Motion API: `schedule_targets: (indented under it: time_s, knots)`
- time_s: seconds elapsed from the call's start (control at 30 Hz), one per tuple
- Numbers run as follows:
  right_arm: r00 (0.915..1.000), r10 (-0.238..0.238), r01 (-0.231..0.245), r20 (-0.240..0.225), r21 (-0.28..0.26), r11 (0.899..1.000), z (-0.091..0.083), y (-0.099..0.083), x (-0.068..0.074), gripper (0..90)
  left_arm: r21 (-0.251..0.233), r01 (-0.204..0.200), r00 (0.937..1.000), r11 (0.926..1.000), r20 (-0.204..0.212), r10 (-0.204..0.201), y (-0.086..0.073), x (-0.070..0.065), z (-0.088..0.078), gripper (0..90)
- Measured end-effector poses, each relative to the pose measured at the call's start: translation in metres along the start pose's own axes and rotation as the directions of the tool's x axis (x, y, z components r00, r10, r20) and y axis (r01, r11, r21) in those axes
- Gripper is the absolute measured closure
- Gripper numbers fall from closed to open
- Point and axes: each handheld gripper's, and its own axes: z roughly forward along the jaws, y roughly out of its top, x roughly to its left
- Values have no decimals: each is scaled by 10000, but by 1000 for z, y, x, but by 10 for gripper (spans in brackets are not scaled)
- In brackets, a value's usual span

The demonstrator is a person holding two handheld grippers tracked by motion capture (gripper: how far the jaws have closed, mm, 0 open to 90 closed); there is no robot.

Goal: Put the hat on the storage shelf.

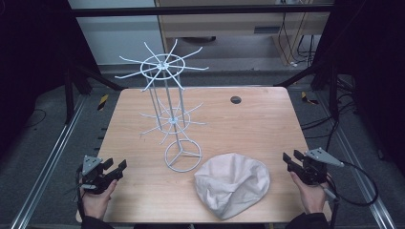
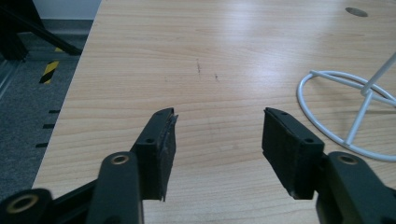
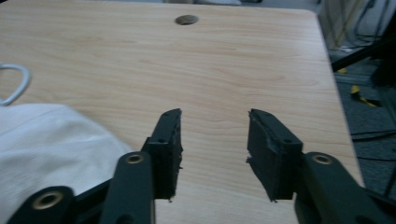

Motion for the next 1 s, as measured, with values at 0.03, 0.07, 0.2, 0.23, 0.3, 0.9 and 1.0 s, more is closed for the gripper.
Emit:
schedule_targets:
  time_s: [0.03, 0.07, 0.2, 0.23, 0.3, 0.9, 1.0]
  knots:
    - [9998, -17, 19, -189, 120, 9999, -1, 1, 2, 586, -2, -12, 10000, 10000, 21, 12, 0, -1, -1, 464]
    - [9993, -97, 103, -369, 175, 9998, -3, 3, 4, 604, -2, -12, 10000, 10000, 21, 12, 0, -1, -1, 477]
    - [9947, -275, 292, -992, 161, 9994, -11, 10, 17, 692, 111, 44, 9999, 9999, 92, -45, -1, -3, -5, 547]
    - [9947, -275, 292, -992, 161, 9994, -11, 10, 17, 692, 111, 44, 9999, 9999, 92, -45, -1, -3, -5, 566]
    - [9906, -378, 404, -1312, 170, 9990, -13, 13, 24, 747, 55, -58, 9999, 10000, 98, 57, 0, -4, -8, 603]
    - [9645, -958, 1160, -2461, 689, 9909, -15, 19, 53, 900, 482, -976, 9749, 9941, 2054, 858, -1, -57, -15, 897]
    - [9622, -923, 1195, -2562, 924, 9885, -14, 17, 54, 900, 552, -1470, 9588, 9876, 2533, 1285, -2, -78, -13, 898]
